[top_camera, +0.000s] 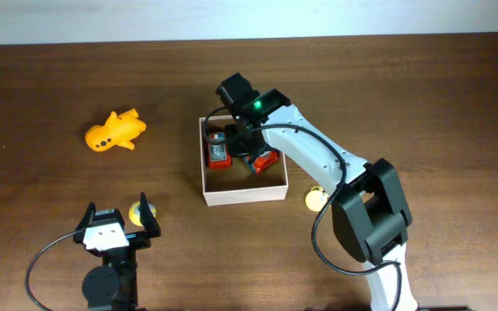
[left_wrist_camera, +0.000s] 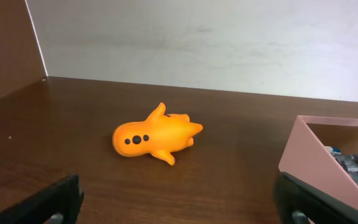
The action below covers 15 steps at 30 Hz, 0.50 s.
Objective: Pack container
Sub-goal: 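Open the right gripper and adjust the truck inside the box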
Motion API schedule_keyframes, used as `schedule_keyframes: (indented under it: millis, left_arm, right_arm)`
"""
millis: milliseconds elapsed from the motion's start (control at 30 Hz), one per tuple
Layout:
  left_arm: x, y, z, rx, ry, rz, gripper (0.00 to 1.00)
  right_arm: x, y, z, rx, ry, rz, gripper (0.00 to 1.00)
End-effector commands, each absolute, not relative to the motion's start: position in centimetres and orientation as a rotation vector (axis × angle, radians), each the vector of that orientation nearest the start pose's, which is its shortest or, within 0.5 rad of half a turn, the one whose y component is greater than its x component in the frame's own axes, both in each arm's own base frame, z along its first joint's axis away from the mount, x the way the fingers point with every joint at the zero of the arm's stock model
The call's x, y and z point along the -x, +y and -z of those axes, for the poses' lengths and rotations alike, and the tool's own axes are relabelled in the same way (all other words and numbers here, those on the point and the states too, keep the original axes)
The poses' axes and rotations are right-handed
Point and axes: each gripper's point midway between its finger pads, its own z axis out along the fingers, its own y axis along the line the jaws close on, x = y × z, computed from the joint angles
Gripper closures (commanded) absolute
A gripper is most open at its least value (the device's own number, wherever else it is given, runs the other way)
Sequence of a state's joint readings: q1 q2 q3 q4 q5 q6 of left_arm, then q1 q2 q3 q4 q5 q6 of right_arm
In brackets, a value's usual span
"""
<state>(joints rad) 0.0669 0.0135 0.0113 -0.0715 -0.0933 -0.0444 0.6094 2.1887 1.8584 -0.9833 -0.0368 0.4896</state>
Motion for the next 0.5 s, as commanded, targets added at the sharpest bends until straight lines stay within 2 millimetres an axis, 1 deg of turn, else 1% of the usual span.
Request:
schedule_keyframes:
  millis: [0,133,233,333,467]
  left_arm:
    - [-24.4,3.3,-15.8,0.149,1.638,-0.104,0.01]
    - [-24.4,3.3,-15.8,0.149,1.637,-0.104,0.01]
    - [-24.4,3.3,-15.8,0.149,1.638,-0.104,0.01]
    - [-24.4,3.3,-15.8,0.149,1.638,-0.104,0.01]
    - [-24.4,3.3,-15.8,0.15,1.638,-0.105,0.01]
  right_arm:
    - [-39.1,28.7,-5.1,0.217,2.959,-0.24,0.87]
    - [-38.9,28.8,-4.4,0.233,2.974,-0.237,0.87]
    - [-38.7,29.2,-3.8,0.258,2.987,-0.268,0.87]
    - [-38.7,29.1,-3.2,0.263,2.998,-0.258,0.87]
    - [-38.9,28.7,-3.0,0.275,2.995,-0.24,0.87]
